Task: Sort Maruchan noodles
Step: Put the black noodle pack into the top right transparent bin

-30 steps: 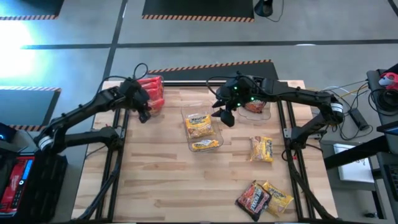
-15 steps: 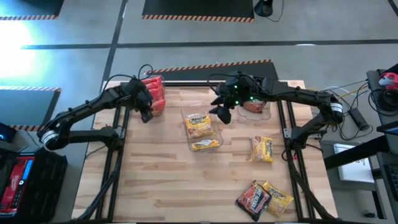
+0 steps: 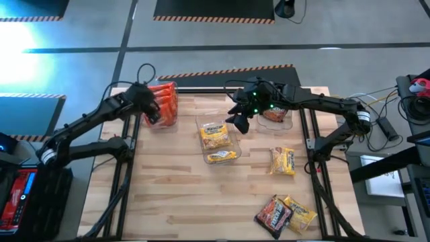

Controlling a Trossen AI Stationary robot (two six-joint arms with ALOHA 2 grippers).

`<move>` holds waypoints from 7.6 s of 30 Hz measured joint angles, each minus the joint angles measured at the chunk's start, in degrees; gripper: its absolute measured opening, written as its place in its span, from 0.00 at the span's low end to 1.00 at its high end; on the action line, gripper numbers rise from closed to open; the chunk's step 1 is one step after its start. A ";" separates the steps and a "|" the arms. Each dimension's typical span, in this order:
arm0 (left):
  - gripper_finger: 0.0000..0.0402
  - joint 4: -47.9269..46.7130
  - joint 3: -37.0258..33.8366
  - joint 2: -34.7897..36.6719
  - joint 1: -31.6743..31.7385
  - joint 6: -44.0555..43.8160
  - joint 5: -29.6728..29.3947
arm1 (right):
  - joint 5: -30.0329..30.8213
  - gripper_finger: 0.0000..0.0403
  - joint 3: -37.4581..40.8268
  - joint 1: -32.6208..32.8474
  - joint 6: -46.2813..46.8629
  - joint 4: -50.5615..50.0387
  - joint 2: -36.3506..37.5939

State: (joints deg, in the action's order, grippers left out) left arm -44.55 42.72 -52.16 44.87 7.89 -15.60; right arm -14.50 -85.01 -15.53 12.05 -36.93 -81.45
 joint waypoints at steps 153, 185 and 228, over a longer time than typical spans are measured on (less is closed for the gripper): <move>0.42 39.99 70.05 -84.96 -69.71 -41.87 13.93 | 13.66 0.50 40.19 56.41 64.12 15.81 -1.04; 0.42 17.79 66.93 -84.53 -69.93 -41.54 -4.96 | 18.58 0.50 35.17 56.42 65.55 13.24 4.61; 0.42 22.69 57.84 -84.10 -69.19 -46.51 -1.76 | 43.13 0.50 53.35 64.77 94.59 36.33 4.42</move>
State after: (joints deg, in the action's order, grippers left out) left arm -21.86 100.56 -136.26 -24.32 -38.63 -17.37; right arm 28.63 -31.67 49.24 106.65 -0.59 -77.03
